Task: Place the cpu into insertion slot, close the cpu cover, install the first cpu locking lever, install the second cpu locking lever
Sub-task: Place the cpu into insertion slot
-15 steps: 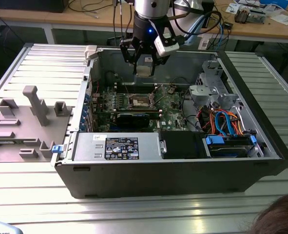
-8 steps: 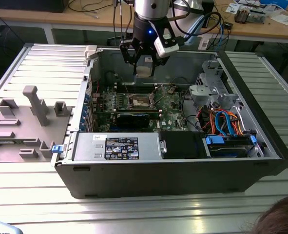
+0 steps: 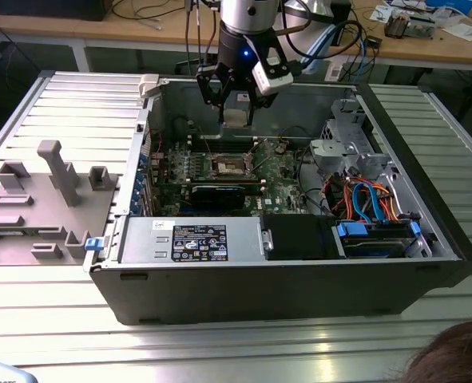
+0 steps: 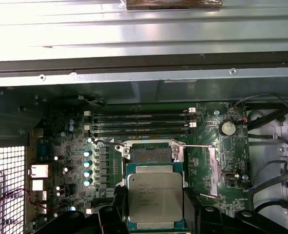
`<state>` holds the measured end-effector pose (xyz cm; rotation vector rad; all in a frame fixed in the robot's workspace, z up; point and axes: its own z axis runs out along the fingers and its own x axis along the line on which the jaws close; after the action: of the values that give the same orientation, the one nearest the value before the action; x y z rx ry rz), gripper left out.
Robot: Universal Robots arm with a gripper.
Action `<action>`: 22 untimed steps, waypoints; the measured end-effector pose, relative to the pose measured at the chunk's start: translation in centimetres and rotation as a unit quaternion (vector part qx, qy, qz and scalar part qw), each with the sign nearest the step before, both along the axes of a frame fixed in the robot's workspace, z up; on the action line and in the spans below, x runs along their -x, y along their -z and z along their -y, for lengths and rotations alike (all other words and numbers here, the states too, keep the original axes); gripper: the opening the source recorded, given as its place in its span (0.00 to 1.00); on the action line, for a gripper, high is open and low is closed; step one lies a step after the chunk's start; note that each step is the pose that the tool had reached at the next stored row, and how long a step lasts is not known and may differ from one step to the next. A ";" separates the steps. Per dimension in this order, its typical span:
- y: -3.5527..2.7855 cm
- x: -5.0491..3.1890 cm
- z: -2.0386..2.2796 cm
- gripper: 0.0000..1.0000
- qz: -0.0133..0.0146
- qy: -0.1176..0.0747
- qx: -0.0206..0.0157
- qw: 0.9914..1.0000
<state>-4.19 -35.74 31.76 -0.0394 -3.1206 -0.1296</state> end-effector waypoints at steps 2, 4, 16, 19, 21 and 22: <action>0.28 0.01 0.00 0.55 0.000 0.000 0.000 1.000; 0.29 0.01 0.00 0.55 0.000 0.000 0.000 1.000; 0.51 0.01 0.00 0.55 0.000 0.000 0.000 1.000; 0.56 0.02 0.00 0.55 0.000 0.000 0.000 1.000; 0.75 0.04 0.00 0.55 0.000 0.000 0.000 1.000; 0.76 0.04 0.00 0.55 0.000 0.000 0.000 1.000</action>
<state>-4.23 -35.74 31.00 -0.0393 -3.1205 -0.1297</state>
